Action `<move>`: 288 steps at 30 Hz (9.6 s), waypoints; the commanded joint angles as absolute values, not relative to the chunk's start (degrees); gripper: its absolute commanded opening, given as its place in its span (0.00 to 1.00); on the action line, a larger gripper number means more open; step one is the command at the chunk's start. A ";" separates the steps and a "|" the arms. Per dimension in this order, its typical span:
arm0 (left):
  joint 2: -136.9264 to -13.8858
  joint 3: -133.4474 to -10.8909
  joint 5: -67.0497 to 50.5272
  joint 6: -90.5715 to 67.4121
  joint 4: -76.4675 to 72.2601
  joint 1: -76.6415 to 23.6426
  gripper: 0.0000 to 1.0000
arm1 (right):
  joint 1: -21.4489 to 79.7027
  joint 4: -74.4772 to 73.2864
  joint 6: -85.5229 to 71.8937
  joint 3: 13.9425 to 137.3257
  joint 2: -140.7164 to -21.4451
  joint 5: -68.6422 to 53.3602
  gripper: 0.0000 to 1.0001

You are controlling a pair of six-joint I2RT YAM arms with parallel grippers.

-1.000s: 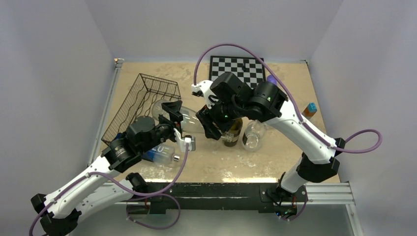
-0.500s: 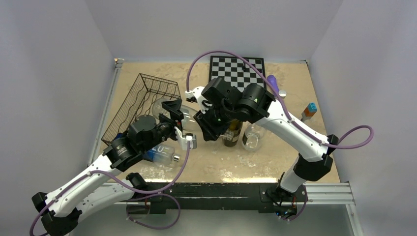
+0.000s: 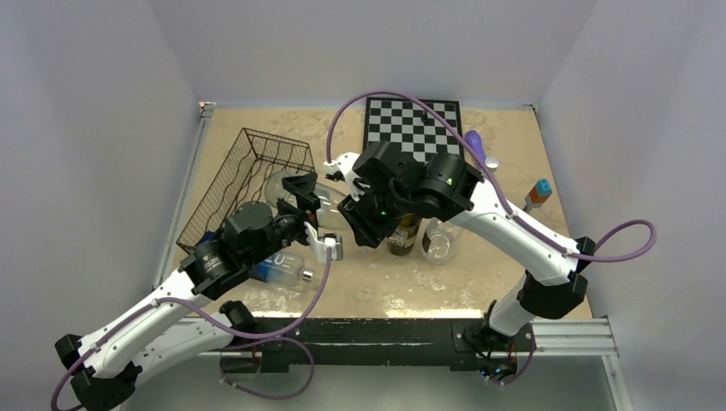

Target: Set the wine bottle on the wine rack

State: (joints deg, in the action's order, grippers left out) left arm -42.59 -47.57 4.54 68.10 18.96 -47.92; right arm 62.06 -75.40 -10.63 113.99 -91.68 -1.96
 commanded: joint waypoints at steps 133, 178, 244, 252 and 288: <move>-27.85 -64.40 12.32 -5.04 33.11 -47.72 0.99 | 65.46 17.00 3.24 70.88 -103.81 10.79 0.00; -27.86 -63.90 11.86 -3.16 34.78 -47.72 0.99 | 70.93 24.10 11.60 82.84 -116.92 21.76 0.00; -25.23 -73.71 -3.77 -0.31 30.31 -47.72 0.99 | 67.54 -29.58 9.10 106.15 -99.65 29.74 0.80; -27.19 -69.09 -4.90 -0.35 26.29 -47.72 0.99 | 58.41 -48.42 4.20 111.13 -91.86 28.40 0.87; -34.20 -65.12 2.85 -3.97 29.05 -47.72 0.99 | 49.13 -59.87 -7.85 109.71 -98.07 10.57 0.47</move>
